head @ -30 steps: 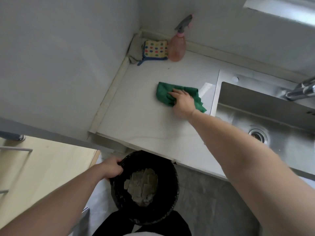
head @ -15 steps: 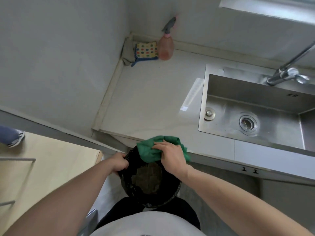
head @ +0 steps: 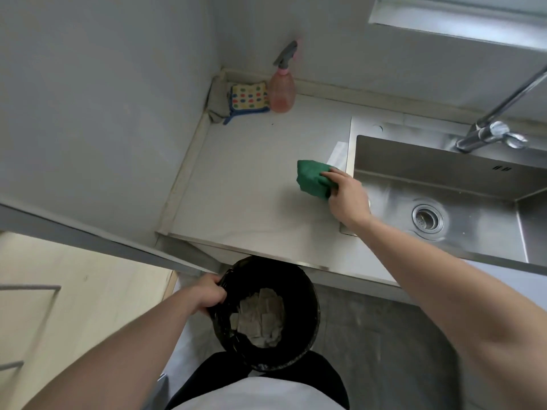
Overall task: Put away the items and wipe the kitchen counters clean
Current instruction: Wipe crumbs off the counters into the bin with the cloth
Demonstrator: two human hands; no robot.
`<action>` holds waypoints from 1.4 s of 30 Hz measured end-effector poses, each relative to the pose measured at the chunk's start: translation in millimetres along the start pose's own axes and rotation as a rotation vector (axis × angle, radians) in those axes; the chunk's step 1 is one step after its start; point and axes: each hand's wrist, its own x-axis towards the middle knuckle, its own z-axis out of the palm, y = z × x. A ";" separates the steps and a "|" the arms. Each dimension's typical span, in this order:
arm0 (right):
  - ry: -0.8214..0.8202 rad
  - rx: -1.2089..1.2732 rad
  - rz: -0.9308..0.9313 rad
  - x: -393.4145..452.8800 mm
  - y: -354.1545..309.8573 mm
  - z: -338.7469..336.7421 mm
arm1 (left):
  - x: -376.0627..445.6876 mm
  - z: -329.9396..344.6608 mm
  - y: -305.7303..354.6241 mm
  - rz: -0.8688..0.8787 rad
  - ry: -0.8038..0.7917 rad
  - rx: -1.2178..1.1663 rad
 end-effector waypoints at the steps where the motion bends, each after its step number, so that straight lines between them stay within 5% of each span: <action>1: -0.034 -0.033 0.028 9.8 5.9 3.4 | -0.4 1.5 1.4 0.000 -0.003 -0.006; 6: -0.297 -0.191 0.026 -1.8 18.9 44.4 | 0.9 8.3 6.0 0.001 -0.003 -0.014; 17: -0.405 -0.096 -0.200 -151.5 -13.8 45.2 | -13.3 19.5 -1.8 -0.030 0.016 -0.064; 25: -0.002 0.050 -0.063 -21.6 -19.9 -33.4 | -9.6 15.0 -4.5 -0.052 0.015 -0.057; 29: 0.073 -0.034 -0.014 72.4 -13.4 -43.9 | -2.0 13.2 -3.3 -0.058 0.026 -0.045; 36: 0.057 -0.155 0.096 191.6 1.0 -16.9 | 15.9 4.4 0.4 -0.066 0.009 -0.017; 42: -0.205 -0.252 0.101 224.6 7.7 28.5 | 37.8 -6.4 -7.4 -0.058 0.002 0.019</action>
